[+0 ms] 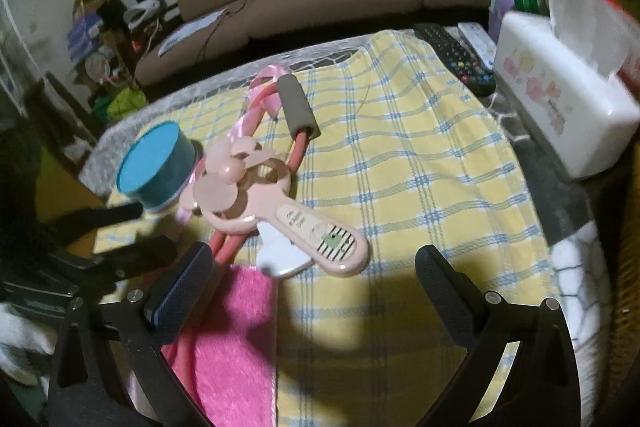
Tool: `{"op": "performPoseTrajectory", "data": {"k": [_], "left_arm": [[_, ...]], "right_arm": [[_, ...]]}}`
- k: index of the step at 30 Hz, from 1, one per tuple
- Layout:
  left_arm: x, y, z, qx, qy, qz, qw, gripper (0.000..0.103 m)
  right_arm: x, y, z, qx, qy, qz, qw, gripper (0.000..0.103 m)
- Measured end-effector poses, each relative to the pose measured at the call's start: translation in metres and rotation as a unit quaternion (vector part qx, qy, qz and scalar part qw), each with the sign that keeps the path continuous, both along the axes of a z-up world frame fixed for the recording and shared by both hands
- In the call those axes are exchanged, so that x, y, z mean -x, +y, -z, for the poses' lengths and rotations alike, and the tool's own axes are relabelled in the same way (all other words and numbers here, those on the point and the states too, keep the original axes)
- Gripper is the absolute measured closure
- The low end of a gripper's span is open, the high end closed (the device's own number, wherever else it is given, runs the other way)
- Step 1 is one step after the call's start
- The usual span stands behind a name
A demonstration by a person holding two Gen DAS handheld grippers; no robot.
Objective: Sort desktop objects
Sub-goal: 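Lower both tools around the handle of the pink handheld fan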
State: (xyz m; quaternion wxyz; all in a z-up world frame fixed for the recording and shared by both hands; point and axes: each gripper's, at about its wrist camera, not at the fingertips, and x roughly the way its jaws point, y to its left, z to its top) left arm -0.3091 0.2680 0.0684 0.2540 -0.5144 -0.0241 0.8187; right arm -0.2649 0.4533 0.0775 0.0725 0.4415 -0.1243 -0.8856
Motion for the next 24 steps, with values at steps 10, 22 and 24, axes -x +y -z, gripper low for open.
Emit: {"op": "performPoseTrajectory", "data": {"k": [10,22,24], "left_arm": [[0.031,-0.005,0.011,-0.052,-0.034,-0.033,0.9975,0.011],[0.052,0.007,0.027,-0.097,-0.082,-0.062,0.9900,0.011],[0.053,0.010,0.030,-0.094,-0.081,-0.063,0.9903,0.017]], "right_arm": [[0.015,0.024,0.018,0.089,-0.022,0.023,0.996,0.025],[0.021,0.018,0.030,0.122,-0.031,0.018,0.992,0.027],[0.022,0.018,0.032,0.120,-0.033,0.017,0.992,0.027]]}}
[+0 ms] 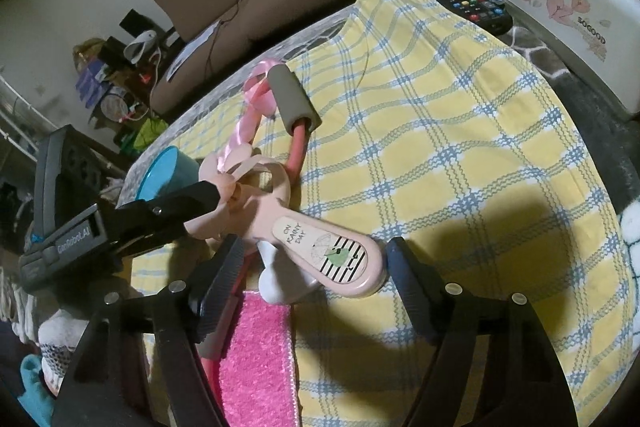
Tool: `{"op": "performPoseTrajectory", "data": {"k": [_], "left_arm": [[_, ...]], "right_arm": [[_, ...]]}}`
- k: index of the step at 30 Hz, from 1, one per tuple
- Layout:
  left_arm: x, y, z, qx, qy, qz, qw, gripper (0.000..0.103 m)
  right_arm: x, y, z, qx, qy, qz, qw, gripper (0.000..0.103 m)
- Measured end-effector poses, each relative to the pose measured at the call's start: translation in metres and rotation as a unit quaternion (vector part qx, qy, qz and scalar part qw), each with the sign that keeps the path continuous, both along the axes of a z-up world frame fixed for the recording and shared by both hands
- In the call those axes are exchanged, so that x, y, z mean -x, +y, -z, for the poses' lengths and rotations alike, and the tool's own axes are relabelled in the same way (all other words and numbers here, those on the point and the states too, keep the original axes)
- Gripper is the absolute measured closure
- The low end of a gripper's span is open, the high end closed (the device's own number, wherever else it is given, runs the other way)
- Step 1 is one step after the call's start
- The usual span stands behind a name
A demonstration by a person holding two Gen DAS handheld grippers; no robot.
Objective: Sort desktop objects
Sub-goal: 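Lower both tools around the handle of the pink handheld fan, then close the right tool on the fan handle while the left tool grips it too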
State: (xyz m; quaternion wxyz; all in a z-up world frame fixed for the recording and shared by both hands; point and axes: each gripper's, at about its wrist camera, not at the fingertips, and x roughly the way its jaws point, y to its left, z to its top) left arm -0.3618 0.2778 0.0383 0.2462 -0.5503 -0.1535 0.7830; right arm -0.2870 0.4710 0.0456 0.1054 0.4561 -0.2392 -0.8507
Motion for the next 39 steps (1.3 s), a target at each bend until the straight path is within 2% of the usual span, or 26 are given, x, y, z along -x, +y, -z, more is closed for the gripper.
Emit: {"op": "performPoseTrajectory", "data": {"k": [1,5,8,9,10,14,16,20,24,27,30,31,32,35,36,37,39], "left_arm": [[0.000,0.000,0.001,0.006,0.003,-0.004,1.0000,0.026],[-0.003,-0.002,0.001,0.008,0.015,-0.007,0.9998,0.027],[-0.007,-0.001,-0.004,0.012,0.030,-0.005,0.9995,0.032],[-0.008,-0.002,-0.007,0.009,0.032,-0.004,0.9994,0.042],[-0.009,-0.002,-0.008,0.011,0.031,0.000,0.9995,0.057],[-0.016,0.001,-0.013,0.027,0.032,0.013,0.9990,0.060],[-0.022,0.002,-0.014,0.030,0.031,0.020,0.9989,0.068],[-0.025,-0.001,-0.010,0.029,0.018,0.017,0.9993,0.070],[-0.018,-0.010,-0.003,0.008,0.001,-0.003,1.0000,0.069],[-0.010,-0.013,0.005,-0.007,-0.012,-0.014,0.9998,0.045],[-0.006,-0.016,0.009,-0.040,-0.014,-0.023,0.9988,0.039],[-0.004,-0.015,0.010,-0.042,-0.013,-0.024,0.9988,0.039],[-0.004,-0.013,0.009,-0.041,-0.010,-0.023,0.9989,0.039],[-0.004,-0.007,0.008,-0.031,-0.003,-0.023,0.9993,0.043],[-0.005,-0.007,0.009,-0.032,-0.004,-0.023,0.9992,0.049],[-0.005,-0.007,0.009,-0.035,-0.005,-0.022,0.9991,0.055],[-0.005,-0.005,0.008,-0.027,-0.004,-0.020,0.9994,0.063]], "right_arm": [[0.000,0.000,0.001,0.000,0.000,0.000,1.000,0.027],[0.000,0.000,0.003,-0.003,0.000,0.001,1.000,0.028],[0.000,-0.001,0.002,-0.011,0.000,-0.003,1.000,0.028],[0.000,-0.002,0.001,-0.014,0.002,-0.003,1.000,0.028],[-0.001,-0.003,0.000,-0.015,0.004,-0.003,1.000,0.028],[-0.007,-0.013,-0.011,-0.015,0.016,-0.017,1.000,0.033],[-0.010,-0.021,-0.016,-0.029,0.021,-0.025,0.999,0.034],[-0.013,-0.036,-0.017,-0.027,0.014,-0.049,0.998,0.041],[-0.009,-0.034,-0.028,-0.096,0.034,-0.046,0.994,0.039],[0.001,-0.027,-0.024,-0.117,0.030,-0.071,0.990,0.033],[0.005,-0.029,-0.010,-0.115,0.022,-0.112,0.987,0.028],[0.005,-0.034,-0.007,-0.120,0.025,-0.129,0.984,0.021],[0.005,-0.040,-0.003,-0.129,0.026,-0.141,0.981,0.018],[0.005,-0.065,0.010,-0.190,0.021,-0.176,0.966,0.018],[0.005,-0.070,0.013,-0.207,0.022,-0.181,0.961,0.018],[0.005,-0.076,0.014,-0.219,0.026,-0.187,0.957,0.018],[0.004,-0.081,0.014,-0.230,0.032,-0.195,0.953,0.029]]}}
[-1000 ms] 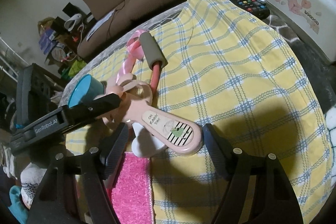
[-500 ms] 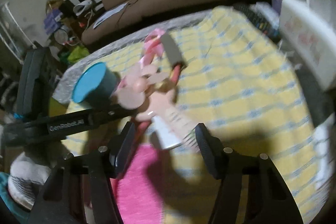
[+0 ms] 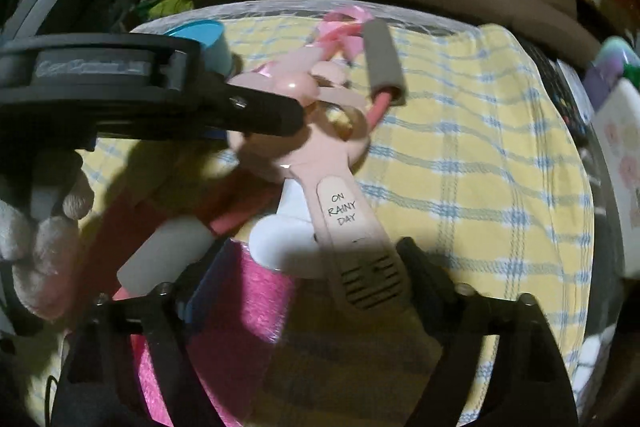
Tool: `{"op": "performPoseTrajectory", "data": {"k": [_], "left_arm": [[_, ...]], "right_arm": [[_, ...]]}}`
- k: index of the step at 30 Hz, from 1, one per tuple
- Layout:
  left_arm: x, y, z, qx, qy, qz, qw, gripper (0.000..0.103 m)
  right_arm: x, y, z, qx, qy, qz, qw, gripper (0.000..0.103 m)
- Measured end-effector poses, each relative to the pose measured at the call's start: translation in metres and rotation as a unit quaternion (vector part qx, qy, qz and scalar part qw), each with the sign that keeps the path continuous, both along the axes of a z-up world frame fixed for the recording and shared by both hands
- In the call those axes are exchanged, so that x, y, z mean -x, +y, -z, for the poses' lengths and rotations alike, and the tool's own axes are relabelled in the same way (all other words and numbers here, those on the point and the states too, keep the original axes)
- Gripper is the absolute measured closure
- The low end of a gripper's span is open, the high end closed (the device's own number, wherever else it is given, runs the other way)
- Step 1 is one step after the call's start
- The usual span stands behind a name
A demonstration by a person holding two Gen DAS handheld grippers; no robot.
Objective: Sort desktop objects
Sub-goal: 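Close the right tool on the fan handle while the left tool grips it too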
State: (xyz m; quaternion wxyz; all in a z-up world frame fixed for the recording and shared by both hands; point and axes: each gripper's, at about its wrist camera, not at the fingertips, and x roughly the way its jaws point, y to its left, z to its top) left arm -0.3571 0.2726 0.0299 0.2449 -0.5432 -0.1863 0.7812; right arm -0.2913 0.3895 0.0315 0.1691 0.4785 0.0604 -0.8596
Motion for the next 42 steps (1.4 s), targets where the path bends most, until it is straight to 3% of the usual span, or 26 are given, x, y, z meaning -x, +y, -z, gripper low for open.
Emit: {"op": "performPoseTrajectory", "data": {"k": [1,6,11,21,26,30,32,34,35,39,42], "left_arm": [[-0.001,0.001,0.000,0.005,0.002,0.002,1.0000,0.063],[-0.007,-0.002,-0.003,-0.002,0.000,0.004,1.0000,0.064],[-0.021,-0.007,-0.014,-0.008,0.006,0.014,0.9999,0.076],[-0.065,-0.024,-0.048,-0.014,0.012,0.031,0.9993,0.088],[-0.091,-0.041,-0.054,0.002,0.004,0.028,0.9996,0.089],[-0.095,-0.047,-0.039,0.003,-0.020,0.027,0.9994,0.087],[-0.092,-0.047,-0.030,-0.008,-0.033,0.025,0.9991,0.080],[-0.089,-0.046,-0.021,-0.023,-0.049,0.023,0.9983,0.063],[-0.088,-0.045,-0.017,-0.026,-0.053,0.022,0.9980,0.061],[-0.089,-0.033,-0.004,-0.038,-0.065,0.044,0.9962,0.059],[-0.098,-0.026,-0.008,-0.026,-0.039,0.064,0.9969,0.061]], "right_arm": [[-0.001,-0.002,-0.001,-0.007,0.003,-0.004,1.000,0.035],[-0.009,-0.006,-0.008,-0.016,0.010,-0.019,1.000,0.039],[-0.025,-0.014,-0.015,-0.009,0.004,-0.040,0.999,0.051],[-0.065,-0.046,-0.036,0.002,0.004,-0.063,0.998,0.057],[-0.090,-0.071,-0.048,0.022,0.001,-0.074,0.997,0.060],[-0.095,-0.064,-0.041,0.074,-0.026,-0.027,0.997,0.048],[-0.091,-0.056,-0.032,0.101,-0.044,-0.001,0.994,0.043],[-0.087,-0.046,-0.018,0.136,-0.069,0.023,0.988,0.043],[-0.085,-0.042,-0.012,0.144,-0.076,0.030,0.986,0.043],[-0.082,-0.037,-0.003,0.165,-0.072,0.031,0.983,0.044],[-0.083,-0.041,-0.006,0.148,-0.055,0.019,0.987,0.045]]}}
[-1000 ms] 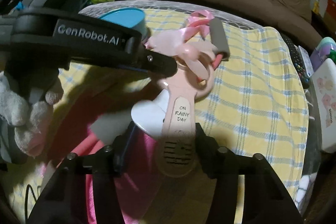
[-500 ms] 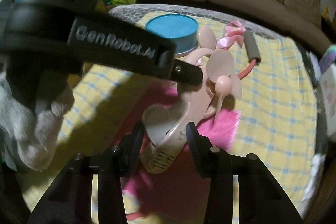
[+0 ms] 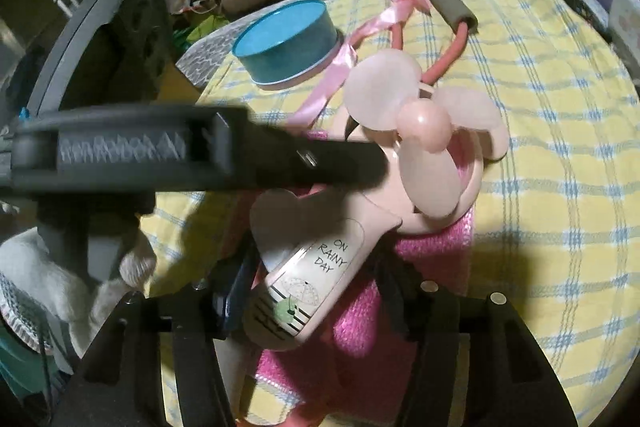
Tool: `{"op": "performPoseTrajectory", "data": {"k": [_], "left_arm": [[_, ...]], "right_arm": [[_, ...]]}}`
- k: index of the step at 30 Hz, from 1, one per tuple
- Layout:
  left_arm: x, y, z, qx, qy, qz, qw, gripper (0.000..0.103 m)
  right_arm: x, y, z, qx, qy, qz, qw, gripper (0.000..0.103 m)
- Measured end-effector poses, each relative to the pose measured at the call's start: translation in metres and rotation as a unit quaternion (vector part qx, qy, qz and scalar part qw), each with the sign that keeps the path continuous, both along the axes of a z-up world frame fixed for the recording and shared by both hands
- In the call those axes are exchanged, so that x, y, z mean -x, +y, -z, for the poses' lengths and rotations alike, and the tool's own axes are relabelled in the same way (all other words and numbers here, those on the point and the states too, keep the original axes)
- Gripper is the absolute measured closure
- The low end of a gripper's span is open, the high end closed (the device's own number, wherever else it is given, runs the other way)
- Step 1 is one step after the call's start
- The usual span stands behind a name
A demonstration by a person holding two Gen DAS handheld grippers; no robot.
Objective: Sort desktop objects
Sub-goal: 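Close the right tool on the fan handle while the left tool grips it too, then lift the pink fan with both tools and carry it over the cardboard box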
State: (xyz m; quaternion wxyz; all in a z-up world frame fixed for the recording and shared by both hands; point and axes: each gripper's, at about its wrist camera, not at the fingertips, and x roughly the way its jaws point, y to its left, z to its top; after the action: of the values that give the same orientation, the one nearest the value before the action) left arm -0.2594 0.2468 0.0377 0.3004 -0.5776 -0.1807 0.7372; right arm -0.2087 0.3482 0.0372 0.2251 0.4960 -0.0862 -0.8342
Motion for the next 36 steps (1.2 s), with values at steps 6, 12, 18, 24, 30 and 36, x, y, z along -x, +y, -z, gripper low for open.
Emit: {"op": "performPoseTrajectory", "data": {"k": [6,12,18,24,30,36], "left_arm": [[-0.008,-0.010,-0.021,-0.018,0.004,-0.012,0.9998,0.063],[-0.020,-0.034,-0.057,-0.047,0.013,-0.027,0.9985,0.068],[-0.037,-0.061,-0.098,-0.077,0.022,-0.041,0.9959,0.078],[-0.057,-0.109,-0.142,-0.111,0.038,-0.064,0.9911,0.078],[-0.082,-0.178,-0.175,-0.131,0.055,-0.089,0.9858,0.078],[-0.108,-0.255,-0.181,-0.121,0.068,-0.127,0.9822,0.078]], "right_arm": [[-0.009,-0.013,-0.016,-0.031,0.033,-0.015,0.999,0.049],[-0.018,-0.033,-0.054,-0.046,0.061,-0.035,0.996,0.049],[-0.034,-0.061,-0.105,-0.045,0.087,-0.061,0.993,0.050],[-0.056,-0.103,-0.154,-0.058,0.117,-0.088,0.988,0.050],[-0.078,-0.156,-0.192,-0.063,0.142,-0.129,0.979,0.050],[-0.095,-0.234,-0.200,-0.060,0.148,-0.184,0.970,0.050]]}}
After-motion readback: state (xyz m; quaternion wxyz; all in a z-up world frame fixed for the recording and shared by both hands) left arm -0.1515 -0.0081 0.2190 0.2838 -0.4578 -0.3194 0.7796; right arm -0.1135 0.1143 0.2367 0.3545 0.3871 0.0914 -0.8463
